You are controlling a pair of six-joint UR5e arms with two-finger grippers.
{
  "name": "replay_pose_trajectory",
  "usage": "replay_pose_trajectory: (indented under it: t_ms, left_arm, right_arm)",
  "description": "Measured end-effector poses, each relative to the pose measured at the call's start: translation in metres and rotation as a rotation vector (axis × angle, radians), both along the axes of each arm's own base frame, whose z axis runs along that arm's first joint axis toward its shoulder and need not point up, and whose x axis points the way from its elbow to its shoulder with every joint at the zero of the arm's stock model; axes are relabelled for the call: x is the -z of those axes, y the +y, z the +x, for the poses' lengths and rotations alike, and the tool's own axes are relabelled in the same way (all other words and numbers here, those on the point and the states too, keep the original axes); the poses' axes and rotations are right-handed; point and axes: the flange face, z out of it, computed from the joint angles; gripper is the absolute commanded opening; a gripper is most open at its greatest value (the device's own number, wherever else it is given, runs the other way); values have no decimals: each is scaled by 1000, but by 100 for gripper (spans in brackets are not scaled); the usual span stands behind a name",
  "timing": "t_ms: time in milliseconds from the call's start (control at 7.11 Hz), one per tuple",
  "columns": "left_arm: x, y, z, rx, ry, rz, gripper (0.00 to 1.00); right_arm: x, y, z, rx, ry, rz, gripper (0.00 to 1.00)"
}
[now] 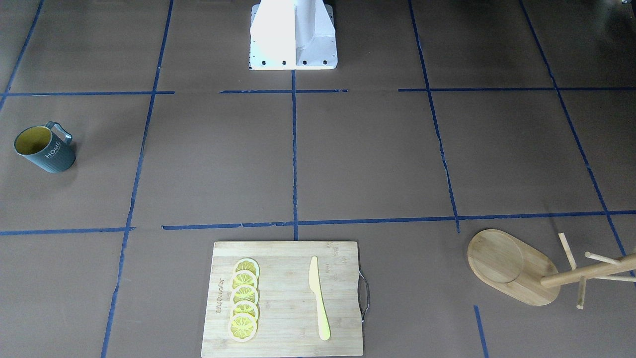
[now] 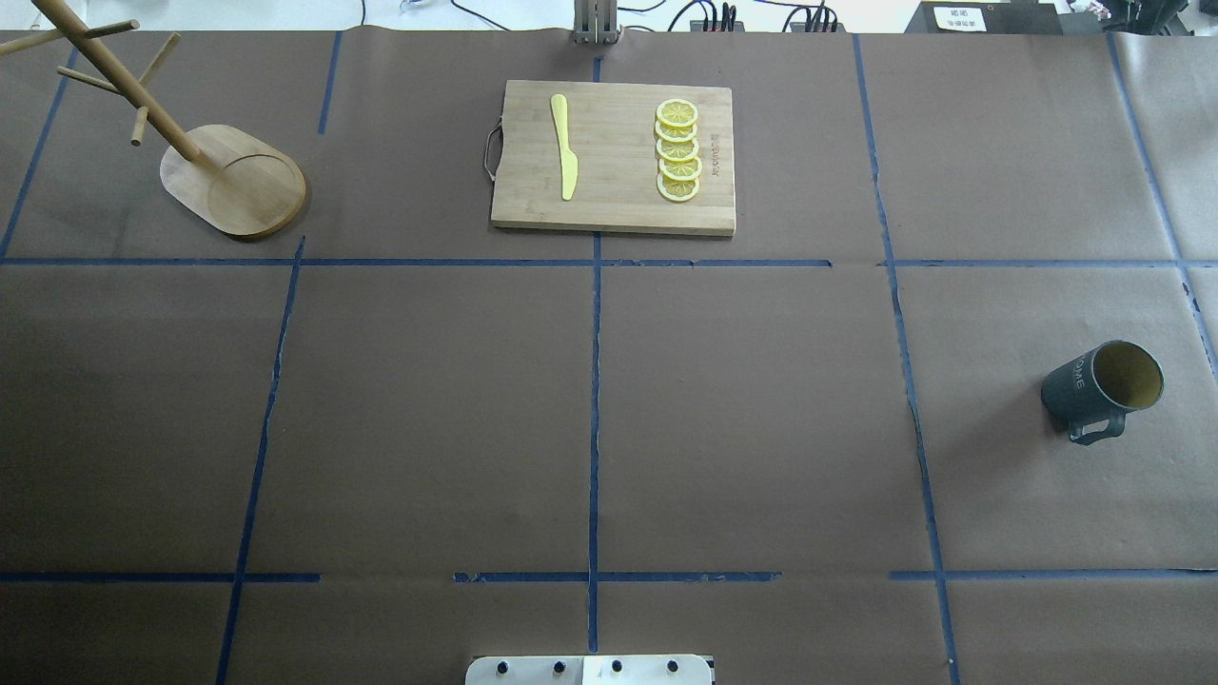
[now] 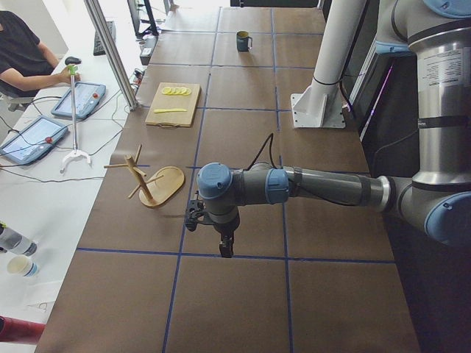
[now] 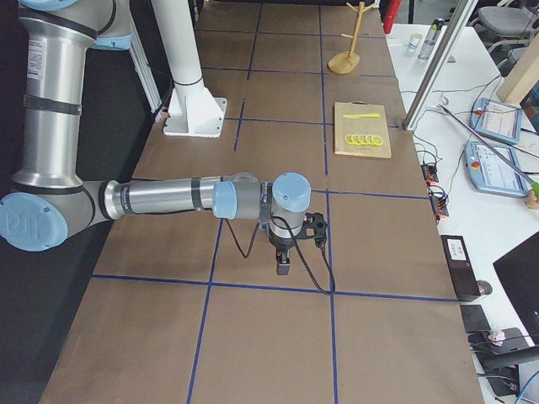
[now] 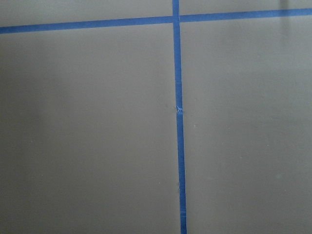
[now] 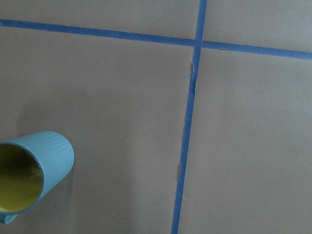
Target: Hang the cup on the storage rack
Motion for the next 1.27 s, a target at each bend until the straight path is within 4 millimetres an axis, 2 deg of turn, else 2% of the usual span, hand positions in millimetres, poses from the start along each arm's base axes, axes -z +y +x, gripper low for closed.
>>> replay_pose_trajectory:
  t_ms: [704, 1266]
  left_arm:
    - [0, 6, -2, 4, -8, -3, 100]
    - [15, 4, 0, 6, -1, 23, 100]
  right_arm:
    - [1, 1, 0, 26, -13, 24, 99]
    - [2, 1, -4, 30, -35, 20, 99]
